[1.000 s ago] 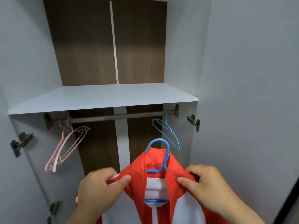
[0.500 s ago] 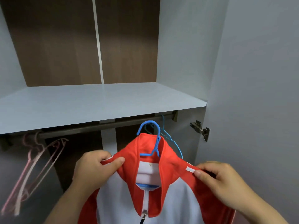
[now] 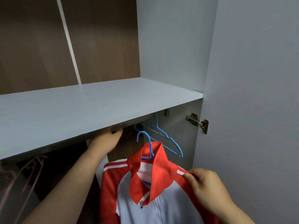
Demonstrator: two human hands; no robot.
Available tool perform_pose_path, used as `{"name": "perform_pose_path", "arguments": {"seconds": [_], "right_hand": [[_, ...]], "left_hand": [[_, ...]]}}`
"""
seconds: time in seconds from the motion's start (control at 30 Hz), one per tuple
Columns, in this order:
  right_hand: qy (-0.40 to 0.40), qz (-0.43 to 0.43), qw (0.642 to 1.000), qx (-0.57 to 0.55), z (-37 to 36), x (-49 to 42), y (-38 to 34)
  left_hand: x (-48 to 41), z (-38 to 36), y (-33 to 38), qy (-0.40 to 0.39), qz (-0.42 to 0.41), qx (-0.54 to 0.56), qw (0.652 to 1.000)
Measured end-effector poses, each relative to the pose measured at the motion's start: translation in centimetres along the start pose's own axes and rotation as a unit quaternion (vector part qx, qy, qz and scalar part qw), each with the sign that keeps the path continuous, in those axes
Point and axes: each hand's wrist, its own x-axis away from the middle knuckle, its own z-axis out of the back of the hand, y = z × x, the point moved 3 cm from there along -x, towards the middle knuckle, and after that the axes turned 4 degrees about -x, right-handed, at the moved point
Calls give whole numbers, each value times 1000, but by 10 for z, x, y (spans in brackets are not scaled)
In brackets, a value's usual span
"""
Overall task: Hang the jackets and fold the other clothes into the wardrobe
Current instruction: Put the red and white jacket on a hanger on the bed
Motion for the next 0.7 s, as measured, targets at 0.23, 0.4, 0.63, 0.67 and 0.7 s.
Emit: {"name": "perform_pose_path", "arguments": {"seconds": [0.23, 0.4, 0.63, 0.67, 0.7], "right_hand": [[12, -49, 998, -39, -18, -28, 5], [1, -86, 992, -88, -34, -56, 10], [-18, -141, 982, -127, -69, -105, 13], [-20, -144, 981, -132, -76, -113, 11], [-22, -144, 980, -136, -81, -122, 8]], "left_hand": [[-42, -2, -1, -53, 17, 62, 997], [-46, -14, -25, -67, 12, -86, 994], [-55, -24, -26, -27, 34, -293, 955], [-56, -24, -25, -27, 37, -309, 950], [-55, -25, -24, -28, 43, -306, 950]]}}
